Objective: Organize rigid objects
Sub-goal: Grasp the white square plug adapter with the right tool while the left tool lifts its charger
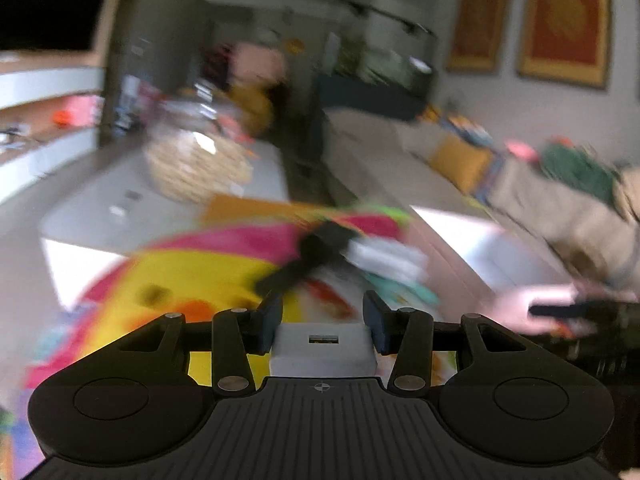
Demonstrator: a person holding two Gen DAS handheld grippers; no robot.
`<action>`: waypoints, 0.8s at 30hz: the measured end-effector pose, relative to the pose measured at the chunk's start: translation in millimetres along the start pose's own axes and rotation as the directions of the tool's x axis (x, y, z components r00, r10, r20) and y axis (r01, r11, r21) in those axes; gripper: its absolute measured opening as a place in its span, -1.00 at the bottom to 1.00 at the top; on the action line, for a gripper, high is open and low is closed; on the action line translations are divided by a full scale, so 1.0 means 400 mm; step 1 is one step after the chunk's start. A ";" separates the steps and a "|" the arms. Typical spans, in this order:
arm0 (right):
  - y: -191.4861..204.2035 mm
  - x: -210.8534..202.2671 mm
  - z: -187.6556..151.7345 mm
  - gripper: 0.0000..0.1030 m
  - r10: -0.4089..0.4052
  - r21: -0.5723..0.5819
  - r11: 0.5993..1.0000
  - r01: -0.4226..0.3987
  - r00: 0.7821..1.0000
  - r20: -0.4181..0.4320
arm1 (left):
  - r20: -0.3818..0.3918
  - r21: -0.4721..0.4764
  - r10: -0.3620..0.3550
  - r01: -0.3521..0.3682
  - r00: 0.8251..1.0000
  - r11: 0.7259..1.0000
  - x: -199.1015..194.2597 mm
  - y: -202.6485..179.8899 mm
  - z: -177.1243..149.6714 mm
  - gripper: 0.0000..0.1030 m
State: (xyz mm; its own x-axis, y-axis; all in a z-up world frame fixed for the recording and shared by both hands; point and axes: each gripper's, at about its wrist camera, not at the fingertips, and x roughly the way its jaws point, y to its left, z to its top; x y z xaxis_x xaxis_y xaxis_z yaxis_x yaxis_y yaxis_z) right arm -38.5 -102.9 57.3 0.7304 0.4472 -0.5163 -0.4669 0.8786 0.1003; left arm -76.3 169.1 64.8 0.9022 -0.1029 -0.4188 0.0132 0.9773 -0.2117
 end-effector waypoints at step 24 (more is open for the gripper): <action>0.080 -0.033 -0.042 -0.04 -0.074 -0.140 0.988 0.069 0.997 -0.031 | -0.124 0.133 -0.286 0.302 0.950 0.944 -0.052 -0.096 -0.034 -0.04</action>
State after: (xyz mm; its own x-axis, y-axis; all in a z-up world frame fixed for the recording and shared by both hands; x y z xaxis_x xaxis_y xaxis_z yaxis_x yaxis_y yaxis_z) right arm -71.5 -83.7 52.9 0.7473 0.3756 -0.5481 -0.4809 0.8750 -0.0560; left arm -101.5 131.1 69.5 0.8000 -0.4005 -0.4469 0.3420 0.9162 -0.2087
